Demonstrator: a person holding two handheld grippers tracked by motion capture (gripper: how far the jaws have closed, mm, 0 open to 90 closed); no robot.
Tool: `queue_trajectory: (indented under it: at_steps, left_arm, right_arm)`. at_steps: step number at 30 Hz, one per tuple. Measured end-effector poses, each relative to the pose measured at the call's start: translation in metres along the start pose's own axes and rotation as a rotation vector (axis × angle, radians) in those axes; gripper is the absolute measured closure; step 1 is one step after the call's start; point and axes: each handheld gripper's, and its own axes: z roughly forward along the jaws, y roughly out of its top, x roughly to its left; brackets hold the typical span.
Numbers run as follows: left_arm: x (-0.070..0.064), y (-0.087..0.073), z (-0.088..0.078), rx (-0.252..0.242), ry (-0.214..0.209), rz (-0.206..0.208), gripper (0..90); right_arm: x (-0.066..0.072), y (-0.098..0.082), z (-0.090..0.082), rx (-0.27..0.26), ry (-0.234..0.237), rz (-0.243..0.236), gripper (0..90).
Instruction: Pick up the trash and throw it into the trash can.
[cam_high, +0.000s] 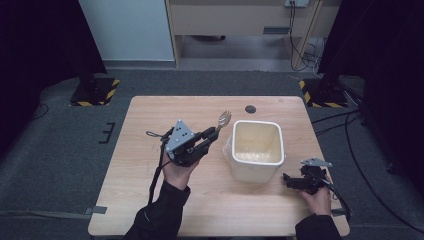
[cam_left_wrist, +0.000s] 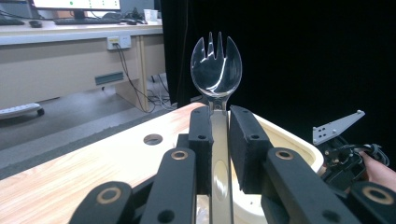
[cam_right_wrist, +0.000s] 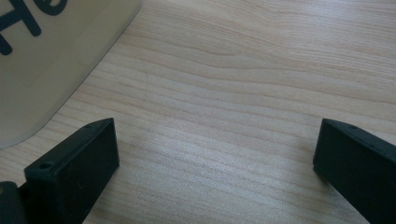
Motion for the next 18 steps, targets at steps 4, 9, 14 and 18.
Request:
queue_trajectory:
  at_steps: [4,9,14,18]
  left_arm:
    - [-0.003,0.001,0.009,0.004,-0.012,0.0,78.3]
    - [-0.007,0.0,0.022,0.021,-0.025,0.006,78.3]
    - [-0.011,-0.004,0.036,0.03,-0.041,-0.004,78.3]
    - [-0.014,-0.006,0.048,0.042,-0.057,-0.005,78.3]
  right_arm:
    - [0.0,0.0,0.0,0.0,0.0,0.0,0.3]
    - [0.0,0.0,0.0,0.0,0.0,0.0,0.3]
    - [0.0,0.0,0.0,0.0,0.0,0.0,0.3]
    - [0.0,0.0,0.0,0.0,0.0,0.0,0.3]
